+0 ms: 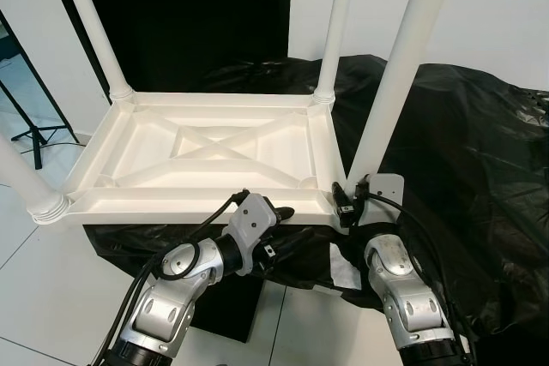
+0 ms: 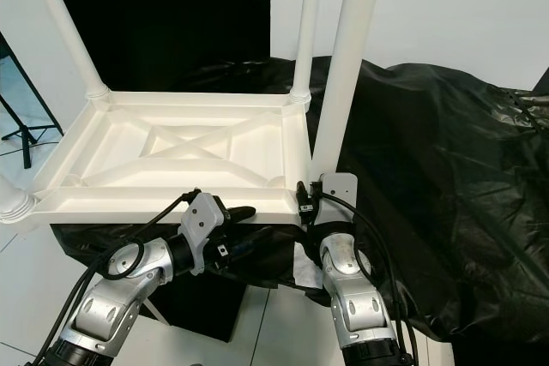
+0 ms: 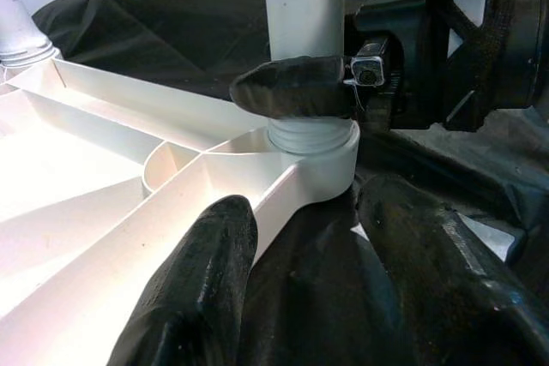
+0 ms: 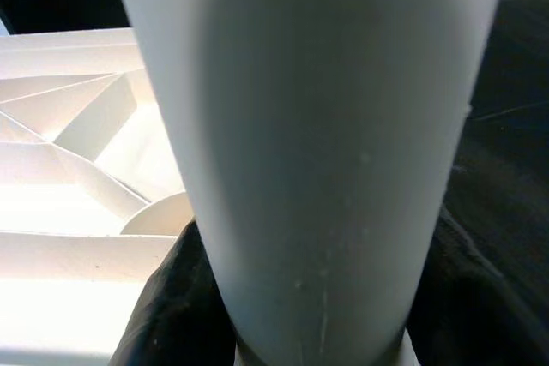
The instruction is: Building children table
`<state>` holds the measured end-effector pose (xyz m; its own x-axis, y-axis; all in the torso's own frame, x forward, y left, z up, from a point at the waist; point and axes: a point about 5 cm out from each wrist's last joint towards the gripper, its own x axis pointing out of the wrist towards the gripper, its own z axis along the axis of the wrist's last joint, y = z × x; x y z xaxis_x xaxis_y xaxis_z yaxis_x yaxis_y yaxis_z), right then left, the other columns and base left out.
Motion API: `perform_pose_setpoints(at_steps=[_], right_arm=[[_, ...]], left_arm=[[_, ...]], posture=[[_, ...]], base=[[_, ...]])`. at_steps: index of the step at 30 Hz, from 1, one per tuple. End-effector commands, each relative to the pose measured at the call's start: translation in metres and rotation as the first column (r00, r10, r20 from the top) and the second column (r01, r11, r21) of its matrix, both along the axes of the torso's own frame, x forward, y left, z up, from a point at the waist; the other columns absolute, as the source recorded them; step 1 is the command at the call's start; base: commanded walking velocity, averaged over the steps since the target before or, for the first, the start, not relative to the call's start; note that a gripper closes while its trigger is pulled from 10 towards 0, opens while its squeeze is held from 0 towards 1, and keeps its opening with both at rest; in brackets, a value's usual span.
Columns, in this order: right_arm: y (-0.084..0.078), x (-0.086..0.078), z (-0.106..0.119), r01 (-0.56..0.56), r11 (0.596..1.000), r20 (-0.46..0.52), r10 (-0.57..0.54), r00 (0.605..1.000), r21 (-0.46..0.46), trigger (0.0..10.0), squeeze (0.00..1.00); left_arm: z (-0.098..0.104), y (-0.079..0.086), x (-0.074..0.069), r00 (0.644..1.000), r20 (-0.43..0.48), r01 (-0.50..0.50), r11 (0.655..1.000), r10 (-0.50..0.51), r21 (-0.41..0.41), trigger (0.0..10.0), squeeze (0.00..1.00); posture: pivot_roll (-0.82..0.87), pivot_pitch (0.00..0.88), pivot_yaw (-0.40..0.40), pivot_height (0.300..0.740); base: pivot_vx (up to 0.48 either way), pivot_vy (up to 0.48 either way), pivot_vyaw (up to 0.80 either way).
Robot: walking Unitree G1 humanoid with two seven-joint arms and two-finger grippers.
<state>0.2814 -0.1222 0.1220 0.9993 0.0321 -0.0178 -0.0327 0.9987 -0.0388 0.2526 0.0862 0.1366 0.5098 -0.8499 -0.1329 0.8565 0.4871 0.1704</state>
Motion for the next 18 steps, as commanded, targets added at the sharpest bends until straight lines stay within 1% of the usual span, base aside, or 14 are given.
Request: perform_pose_setpoints(at_steps=[1,2,3,5,8,9,10,11,12,13,14,15,17,18], right_arm=[[-0.010,-0.003,-0.012,0.031,0.999,-0.060,-0.031,0.998,-0.013,10.0,0.73],[-0.011,-0.003,-0.009,0.013,1.000,-0.039,-0.013,0.999,-0.007,10.0,1.00],[-0.011,-0.003,-0.009,0.013,1.000,-0.039,-0.013,0.999,-0.007,10.0,1.00],[-0.015,-0.004,-0.004,-0.036,0.999,-0.006,0.036,0.999,0.003,10.0,1.00],[-0.017,-0.005,-0.003,-0.057,0.998,0.003,0.057,0.998,0.004,10.0,1.00],[-0.023,-0.008,-0.002,-0.139,0.990,0.014,0.139,0.990,-0.015,10.0,1.00],[-0.023,-0.008,-0.002,-0.139,0.990,0.014,0.139,0.990,-0.015,10.0,1.00],[-0.025,-0.008,-0.002,-0.162,0.987,0.014,0.162,0.987,-0.022,10.0,1.00],[-0.029,-0.009,-0.001,-0.215,0.976,0.017,0.216,0.976,-0.036,10.0,1.00],[-0.029,-0.009,-0.001,-0.215,0.976,0.017,0.216,0.976,-0.036,10.0,1.00],[-0.034,-0.009,0.001,-0.281,0.958,0.017,0.283,0.959,-0.063,10.0,0.79],[-0.038,-0.008,0.002,-0.349,0.934,0.003,0.350,0.937,-0.080,10.0,0.00],[-0.038,-0.008,0.002,-0.349,0.934,0.003,0.350,0.937,-0.080,10.0,0.00],[-0.041,-0.008,0.002,-0.392,0.916,-0.009,0.393,0.920,-0.090,10.0,0.00]], left_arm=[[0.000,0.001,0.002,1.000,-0.002,-0.014,1.000,0.014,0.004,10.0,0.00],[0.000,0.001,0.002,1.000,-0.002,-0.015,1.000,0.015,0.005,10.0,0.00],[0.000,0.001,0.002,1.000,-0.002,-0.015,1.000,0.015,0.005,10.0,0.00],[0.000,0.001,0.002,1.000,-0.002,-0.015,1.000,0.015,0.005,10.0,0.00],[0.000,0.001,0.002,1.000,-0.003,-0.016,1.000,0.016,0.005,10.0,0.00],[0.000,0.002,0.002,1.000,-0.002,-0.018,1.000,0.018,0.006,10.0,0.00],[0.000,0.002,0.002,1.000,-0.002,-0.018,1.000,0.018,0.006,10.0,0.00],[0.000,0.002,0.002,1.000,-0.002,-0.019,1.000,0.019,0.006,10.0,0.00],[0.000,0.003,0.002,1.000,-0.002,-0.020,1.000,0.020,0.006,10.0,0.00],[0.000,0.003,0.002,1.000,-0.002,-0.020,1.000,0.020,0.006,10.0,0.00],[0.001,0.003,0.002,1.000,-0.002,-0.020,1.000,0.020,0.006,10.0,0.00],[0.001,0.004,0.003,1.000,-0.002,-0.020,1.000,0.020,0.007,10.0,0.00],[0.001,0.004,0.003,1.000,-0.002,-0.020,1.000,0.020,0.007,10.0,0.00],[0.001,0.004,0.003,1.000,-0.002,-0.020,1.000,0.020,0.007,10.0,0.00]], posture=[[0.00,0.000,-0.023,0.740],[0.00,0.000,-0.024,0.740],[0.00,0.000,-0.024,0.740],[0.00,0.000,-0.025,0.740],[0.00,0.000,-0.025,0.740],[0.00,0.000,-0.023,0.740],[0.00,0.000,-0.023,0.740],[0.00,0.000,-0.023,0.740],[0.00,0.000,-0.023,0.740],[0.00,0.000,-0.023,0.740],[0.00,0.000,-0.020,0.740],[0.00,0.000,-0.019,0.740],[0.00,0.000,-0.019,0.740],[0.00,0.000,-0.018,0.740]], base=[[0.000,0.000,0.00],[0.000,0.000,0.00],[0.000,0.000,0.00],[0.000,0.000,0.00],[0.000,0.000,0.00],[0.000,0.000,0.00],[0.000,0.000,0.00],[0.000,0.000,0.00],[0.000,0.000,0.00],[0.000,0.000,0.00],[0.000,0.000,0.00],[0.000,0.000,0.00],[0.000,0.000,0.00],[0.000,0.000,0.00]])
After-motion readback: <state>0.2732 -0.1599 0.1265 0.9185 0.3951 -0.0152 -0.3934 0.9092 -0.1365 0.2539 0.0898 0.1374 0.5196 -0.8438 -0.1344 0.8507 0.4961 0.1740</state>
